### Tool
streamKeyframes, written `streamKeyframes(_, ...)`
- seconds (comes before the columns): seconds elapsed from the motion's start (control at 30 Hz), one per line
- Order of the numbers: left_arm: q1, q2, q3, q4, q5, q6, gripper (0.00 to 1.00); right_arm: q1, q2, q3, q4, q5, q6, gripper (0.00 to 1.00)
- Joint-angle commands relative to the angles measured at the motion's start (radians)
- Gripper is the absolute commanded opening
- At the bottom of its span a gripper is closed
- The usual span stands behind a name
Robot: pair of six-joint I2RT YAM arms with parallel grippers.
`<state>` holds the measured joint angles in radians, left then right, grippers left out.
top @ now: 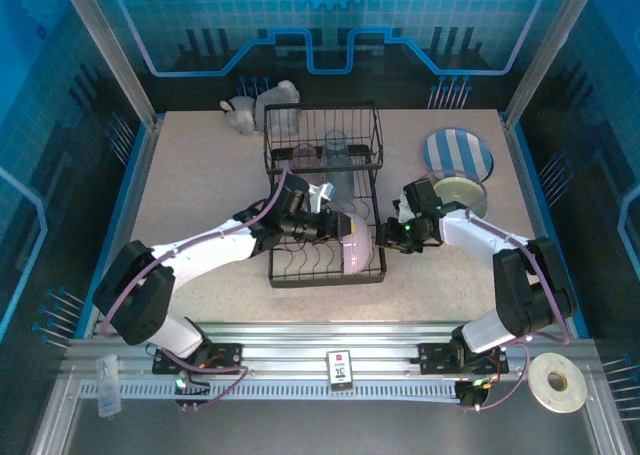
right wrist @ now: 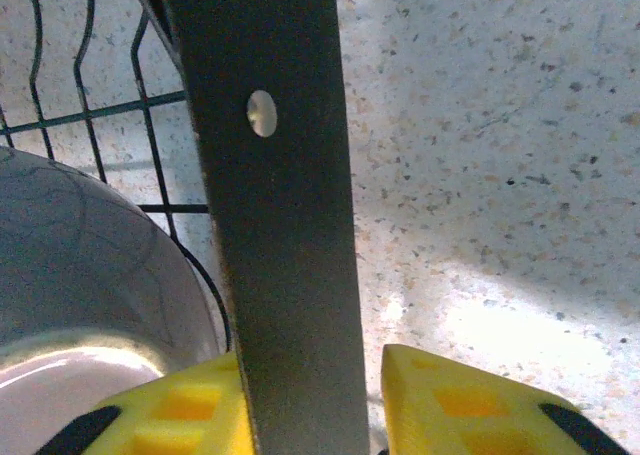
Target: Unload the mixed dishes from the dish rack
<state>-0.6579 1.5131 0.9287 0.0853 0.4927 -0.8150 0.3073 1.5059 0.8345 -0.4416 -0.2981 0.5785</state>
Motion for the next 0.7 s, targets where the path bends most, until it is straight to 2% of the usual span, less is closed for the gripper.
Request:
streamKeyframes(0.0, -0.007, 0.018, 0.014, 0.052, 0.046, -0.021, 0.28, 0.003, 0.026, -0.013, -0.019, 0.032, 0.0, 0.3)
streamKeyframes(0.23, -0.007, 0.046, 0.013, 0.057, 0.05, -0.026, 0.13, 0.004, 0.047, -0.002, -0.016, 0.024, -0.003, 0.17)
streamKeyframes(0.43, -0.006, 0.065, 0.012, 0.062, 0.062, -0.009, 0.0, 0.007, 0.063, 0.011, -0.017, 0.018, -0.008, 0.0)
streamKeyframes(0.67, -0.006, 0.067, 0.009, 0.064, 0.082, 0.033, 0.0, 0.007, 0.069, 0.021, -0.025, 0.018, -0.015, 0.0)
